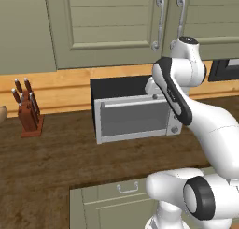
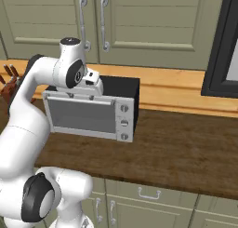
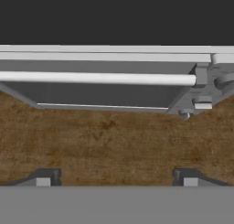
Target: Navigate to the stand mixer.
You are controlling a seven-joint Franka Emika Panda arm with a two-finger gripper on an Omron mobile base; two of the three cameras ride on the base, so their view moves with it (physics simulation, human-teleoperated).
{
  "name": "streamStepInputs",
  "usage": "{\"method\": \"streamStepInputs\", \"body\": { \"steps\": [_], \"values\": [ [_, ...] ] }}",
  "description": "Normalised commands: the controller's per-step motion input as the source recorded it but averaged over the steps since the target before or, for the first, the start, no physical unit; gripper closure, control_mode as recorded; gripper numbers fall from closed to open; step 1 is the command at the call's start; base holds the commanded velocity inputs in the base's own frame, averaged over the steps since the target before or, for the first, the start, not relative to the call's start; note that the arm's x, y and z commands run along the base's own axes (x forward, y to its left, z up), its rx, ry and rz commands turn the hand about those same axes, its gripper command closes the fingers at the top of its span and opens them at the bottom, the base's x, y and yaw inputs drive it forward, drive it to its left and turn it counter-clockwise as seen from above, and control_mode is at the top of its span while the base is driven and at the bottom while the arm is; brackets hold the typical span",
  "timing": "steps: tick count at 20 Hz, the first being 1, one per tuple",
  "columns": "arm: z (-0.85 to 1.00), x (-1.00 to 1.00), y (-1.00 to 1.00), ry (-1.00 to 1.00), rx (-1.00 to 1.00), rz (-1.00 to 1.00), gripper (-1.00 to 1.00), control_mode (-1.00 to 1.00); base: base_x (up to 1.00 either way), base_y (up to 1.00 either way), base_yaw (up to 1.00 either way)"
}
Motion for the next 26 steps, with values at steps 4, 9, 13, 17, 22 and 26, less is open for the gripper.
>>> {"method": "streamStepInputs", "body": {
  "steps": [4, 9, 13, 17, 22, 26],
  "values": [
    [0.0, 0.0, 0.0, 0.0, 0.0, 0.0, -1.0, 1.0, -0.63, -0.04, -0.06],
    [0.0, 0.0, 0.0, 0.0, 0.0, 0.0, -1.0, 1.0, -0.53, -0.01, -0.68],
    [0.0, 0.0, 0.0, 0.0, 0.0, 0.0, -1.0, 1.0, -0.21, 0.0, -0.91],
    [0.0, 0.0, 0.0, 0.0, 0.0, 0.0, -1.0, 1.0, -0.03, 0.0, -0.94],
    [0.0, 0.0, 0.0, 0.0, 0.0, 0.0, -1.0, 1.0, 0.0, -0.01, -0.96],
    [0.0, 0.0, 0.0, 0.0, 0.0, 0.0, -1.0, 1.0, 0.05, -0.11, -0.9]
  ]
}}
